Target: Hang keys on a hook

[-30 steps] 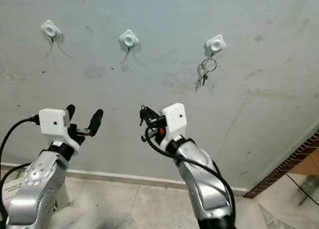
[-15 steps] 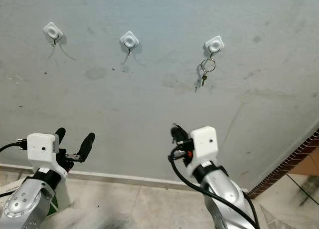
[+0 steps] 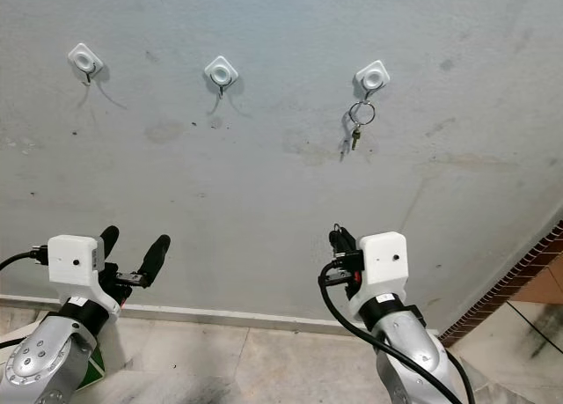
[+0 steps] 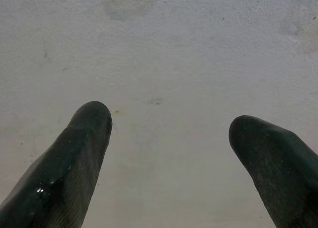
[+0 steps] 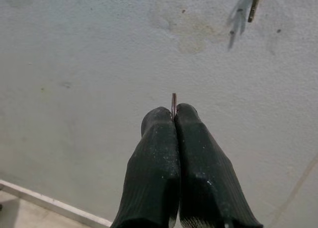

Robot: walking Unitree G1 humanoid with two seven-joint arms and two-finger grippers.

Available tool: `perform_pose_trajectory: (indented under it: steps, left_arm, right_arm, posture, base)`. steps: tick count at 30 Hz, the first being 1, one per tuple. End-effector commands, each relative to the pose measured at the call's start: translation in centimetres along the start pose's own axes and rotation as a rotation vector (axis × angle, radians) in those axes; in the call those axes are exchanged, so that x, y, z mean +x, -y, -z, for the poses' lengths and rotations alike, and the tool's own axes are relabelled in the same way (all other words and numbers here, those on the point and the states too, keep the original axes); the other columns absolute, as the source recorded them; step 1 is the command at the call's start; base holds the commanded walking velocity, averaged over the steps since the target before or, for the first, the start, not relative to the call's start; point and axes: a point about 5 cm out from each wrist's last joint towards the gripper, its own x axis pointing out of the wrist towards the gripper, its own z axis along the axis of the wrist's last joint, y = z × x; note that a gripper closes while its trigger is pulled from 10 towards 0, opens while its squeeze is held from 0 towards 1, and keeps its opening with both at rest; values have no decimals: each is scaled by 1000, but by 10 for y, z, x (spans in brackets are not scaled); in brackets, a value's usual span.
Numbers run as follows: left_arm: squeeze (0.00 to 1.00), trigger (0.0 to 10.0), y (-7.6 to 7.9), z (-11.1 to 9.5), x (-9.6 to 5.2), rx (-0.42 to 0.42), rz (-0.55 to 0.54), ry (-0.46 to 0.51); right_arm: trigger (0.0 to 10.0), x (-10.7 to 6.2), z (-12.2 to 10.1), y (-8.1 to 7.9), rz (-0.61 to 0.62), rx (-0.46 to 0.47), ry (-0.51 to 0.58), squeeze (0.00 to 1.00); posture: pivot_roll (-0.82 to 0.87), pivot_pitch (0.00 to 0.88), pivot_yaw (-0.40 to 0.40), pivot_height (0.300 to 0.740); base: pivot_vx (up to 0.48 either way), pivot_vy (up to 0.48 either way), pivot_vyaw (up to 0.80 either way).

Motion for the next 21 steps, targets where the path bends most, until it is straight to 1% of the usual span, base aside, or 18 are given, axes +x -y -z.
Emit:
perform_pose_trajectory:
  steps: [1, 12, 21]
  left_arm:
    - [0, 10000, 0, -5, -2, 13, 9, 12]
    - [0, 10000, -1, -5, -2, 11, 2, 10]
    - [0, 10000, 0, -4, -2, 12, 9, 5]
  right_arm:
    - [10000, 0, -9, -1, -4, -9, 28, 0]
    - [10000, 4, -9, -4, -26, -6, 28, 0]
    - [10000, 6, -8, -6, -38, -1, 26, 0]
  posture:
    - [54, 0, 1, 740]
    - [61, 0, -3, 740]
    - [63, 0, -2, 740]
  base:
    - [244, 0, 0]
    - [263, 0, 0]
    - [307, 0, 0]
